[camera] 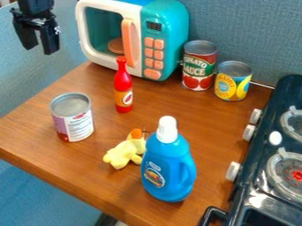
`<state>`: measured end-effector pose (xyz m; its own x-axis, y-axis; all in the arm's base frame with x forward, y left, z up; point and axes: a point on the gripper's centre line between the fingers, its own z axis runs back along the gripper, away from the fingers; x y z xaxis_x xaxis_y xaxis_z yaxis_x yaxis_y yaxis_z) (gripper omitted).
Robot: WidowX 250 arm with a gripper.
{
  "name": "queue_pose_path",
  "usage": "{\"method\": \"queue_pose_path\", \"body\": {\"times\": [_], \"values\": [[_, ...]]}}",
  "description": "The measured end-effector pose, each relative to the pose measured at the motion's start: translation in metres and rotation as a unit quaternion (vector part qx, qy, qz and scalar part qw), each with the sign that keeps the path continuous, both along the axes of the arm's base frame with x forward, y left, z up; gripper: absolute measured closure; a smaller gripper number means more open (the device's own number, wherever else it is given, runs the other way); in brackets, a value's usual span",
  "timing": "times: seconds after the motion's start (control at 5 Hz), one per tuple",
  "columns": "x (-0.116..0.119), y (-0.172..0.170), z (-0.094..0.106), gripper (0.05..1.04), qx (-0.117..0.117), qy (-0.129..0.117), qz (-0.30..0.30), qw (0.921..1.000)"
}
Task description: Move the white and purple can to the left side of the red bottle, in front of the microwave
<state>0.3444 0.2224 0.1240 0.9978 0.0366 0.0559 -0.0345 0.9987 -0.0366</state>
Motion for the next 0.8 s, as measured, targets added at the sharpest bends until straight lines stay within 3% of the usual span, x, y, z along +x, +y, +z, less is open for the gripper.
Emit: {"method": "queue_pose_path", "body": {"times": [0.2,0.4,0.6,0.8], "values": [[-0.002,-0.003,-0.020,0.079,-0.016,0.022,0.000,0.9996],[-0.010,-0.015,-0.035,0.079,-0.039,0.027,-0.006,0.9989],[-0.026,-0.026,-0.018,0.079,-0.020,0.001,-0.013,0.9997],[-0.041,-0.033,-0.017,0.079,-0.007,-0.001,-0.027,0.9996]]}}
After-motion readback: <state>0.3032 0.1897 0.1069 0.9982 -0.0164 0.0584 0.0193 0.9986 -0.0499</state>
